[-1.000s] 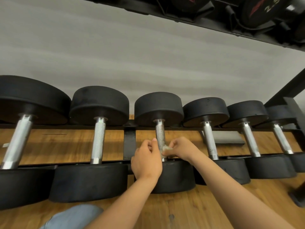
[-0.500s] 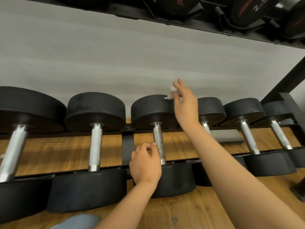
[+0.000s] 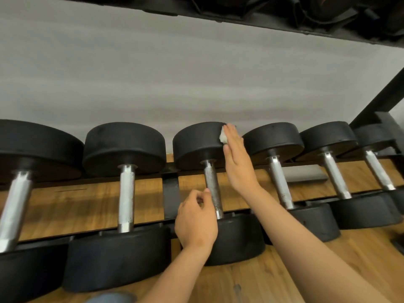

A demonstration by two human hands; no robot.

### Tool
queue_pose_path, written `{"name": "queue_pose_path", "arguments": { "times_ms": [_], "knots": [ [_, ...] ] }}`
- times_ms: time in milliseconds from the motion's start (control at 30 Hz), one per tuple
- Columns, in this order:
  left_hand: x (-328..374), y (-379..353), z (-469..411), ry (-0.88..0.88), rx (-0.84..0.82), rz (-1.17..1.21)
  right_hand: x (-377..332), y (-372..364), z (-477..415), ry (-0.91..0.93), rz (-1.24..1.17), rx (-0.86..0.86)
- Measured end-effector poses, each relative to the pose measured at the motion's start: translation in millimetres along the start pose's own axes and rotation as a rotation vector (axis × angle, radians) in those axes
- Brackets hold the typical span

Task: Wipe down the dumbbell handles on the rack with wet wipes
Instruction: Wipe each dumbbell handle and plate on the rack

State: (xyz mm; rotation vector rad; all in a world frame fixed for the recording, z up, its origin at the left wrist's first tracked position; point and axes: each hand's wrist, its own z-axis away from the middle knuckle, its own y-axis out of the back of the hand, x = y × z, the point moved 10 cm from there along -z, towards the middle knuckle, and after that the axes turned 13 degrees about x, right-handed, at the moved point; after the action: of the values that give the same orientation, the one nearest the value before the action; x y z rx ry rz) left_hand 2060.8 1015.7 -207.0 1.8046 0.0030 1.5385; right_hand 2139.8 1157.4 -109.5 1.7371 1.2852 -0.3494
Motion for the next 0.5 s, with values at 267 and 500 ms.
{"name": "queue_pose_path", "arguments": {
  "times_ms": [267,500],
  "knots": [
    [3,3,1,0.013,-0.006,-0.010,20,-6,-4,-0.125,-0.128,-0.104],
    [5,3,4,0.018,-0.021,0.008,42,-9,-11,-0.281,-0.196,-0.283]
  ]
}}
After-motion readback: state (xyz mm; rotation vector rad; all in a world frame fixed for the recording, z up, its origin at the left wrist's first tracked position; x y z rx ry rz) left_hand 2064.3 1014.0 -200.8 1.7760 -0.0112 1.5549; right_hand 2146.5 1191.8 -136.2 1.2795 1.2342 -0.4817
